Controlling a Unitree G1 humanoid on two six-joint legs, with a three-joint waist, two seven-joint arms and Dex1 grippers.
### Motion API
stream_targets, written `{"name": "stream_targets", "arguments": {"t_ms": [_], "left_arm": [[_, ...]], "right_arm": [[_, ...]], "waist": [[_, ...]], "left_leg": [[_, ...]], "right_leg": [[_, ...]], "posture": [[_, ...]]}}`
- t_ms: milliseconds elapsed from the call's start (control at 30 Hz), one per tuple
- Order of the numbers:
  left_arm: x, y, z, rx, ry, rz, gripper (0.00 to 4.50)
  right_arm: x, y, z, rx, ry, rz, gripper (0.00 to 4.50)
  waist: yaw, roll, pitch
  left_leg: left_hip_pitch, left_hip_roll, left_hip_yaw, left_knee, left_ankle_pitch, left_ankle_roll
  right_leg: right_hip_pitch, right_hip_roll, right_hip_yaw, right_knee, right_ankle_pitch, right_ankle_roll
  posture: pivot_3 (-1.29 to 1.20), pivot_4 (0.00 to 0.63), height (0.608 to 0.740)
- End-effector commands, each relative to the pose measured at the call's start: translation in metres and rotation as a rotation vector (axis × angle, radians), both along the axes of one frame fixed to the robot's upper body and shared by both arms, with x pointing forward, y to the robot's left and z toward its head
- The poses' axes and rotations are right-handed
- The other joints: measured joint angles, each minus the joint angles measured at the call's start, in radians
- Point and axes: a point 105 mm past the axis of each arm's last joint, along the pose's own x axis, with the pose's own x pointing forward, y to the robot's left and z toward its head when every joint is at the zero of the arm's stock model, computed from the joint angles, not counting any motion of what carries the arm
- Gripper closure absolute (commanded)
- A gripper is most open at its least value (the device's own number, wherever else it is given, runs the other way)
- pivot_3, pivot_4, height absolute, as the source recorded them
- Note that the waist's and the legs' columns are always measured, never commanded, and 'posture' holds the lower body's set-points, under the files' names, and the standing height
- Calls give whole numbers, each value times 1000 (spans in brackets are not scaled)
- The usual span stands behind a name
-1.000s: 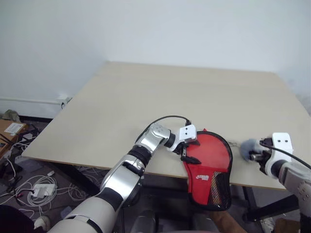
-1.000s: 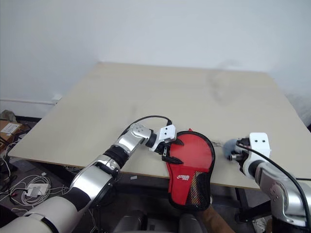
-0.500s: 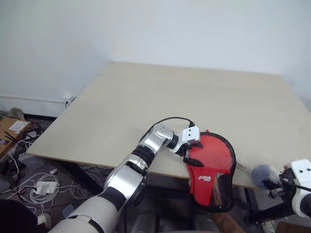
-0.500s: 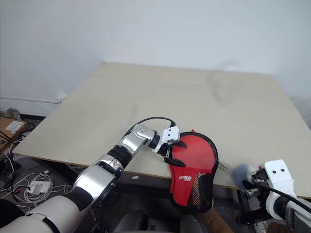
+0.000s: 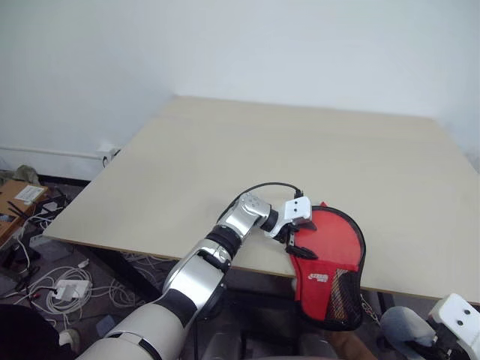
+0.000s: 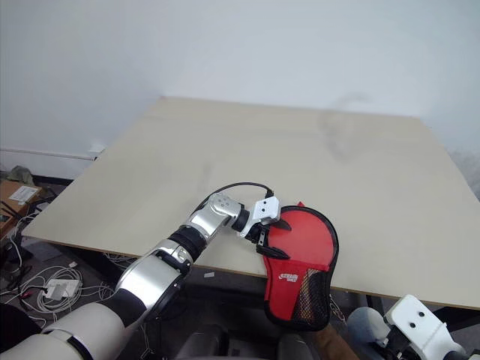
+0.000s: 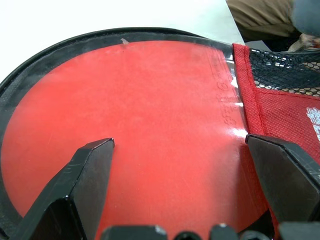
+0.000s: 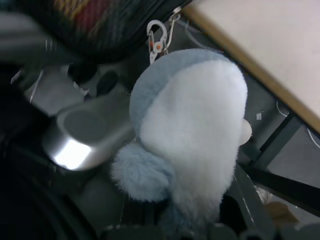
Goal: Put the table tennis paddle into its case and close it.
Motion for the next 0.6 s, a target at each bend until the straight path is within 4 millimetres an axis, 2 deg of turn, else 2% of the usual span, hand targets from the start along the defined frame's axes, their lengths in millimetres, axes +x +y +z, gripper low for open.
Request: {"name": "stream_targets", "arguments": {"t_ms": [33,233,400,600], "left_arm": [[-4,6,-14,64,32,-2,0],[-2,4,-13,59,29,13,0],[-3,1,-13,52,29,16,0],[-1,4,-14,55,26,31,0]], "right_arm": [[-8,5,2,-8,16,119,4120],[-24,38,-2,66,65,314,4121],[-38,50,-8,78,119,427,4122],[-36,80,1,213,24,573,4122]], "waist": [[1,0,0],[-1,-1,-1],[2,-2,-1],[2,-3,-1]], "left_leg": [[0,0,0,0,0,0],[0,0,0,1,-1,0],[0,0,0,1,-1,-1],[0,0,0,1,-1,-1]], "right_leg": [[0,0,0,0,0,0],[0,0,0,0,0,0],[1,0,-1,0,0,0],[1,0,-1,-1,0,0]], "posture": [[0,0,740],[0,0,740],[0,0,740],[0,0,740]]}}
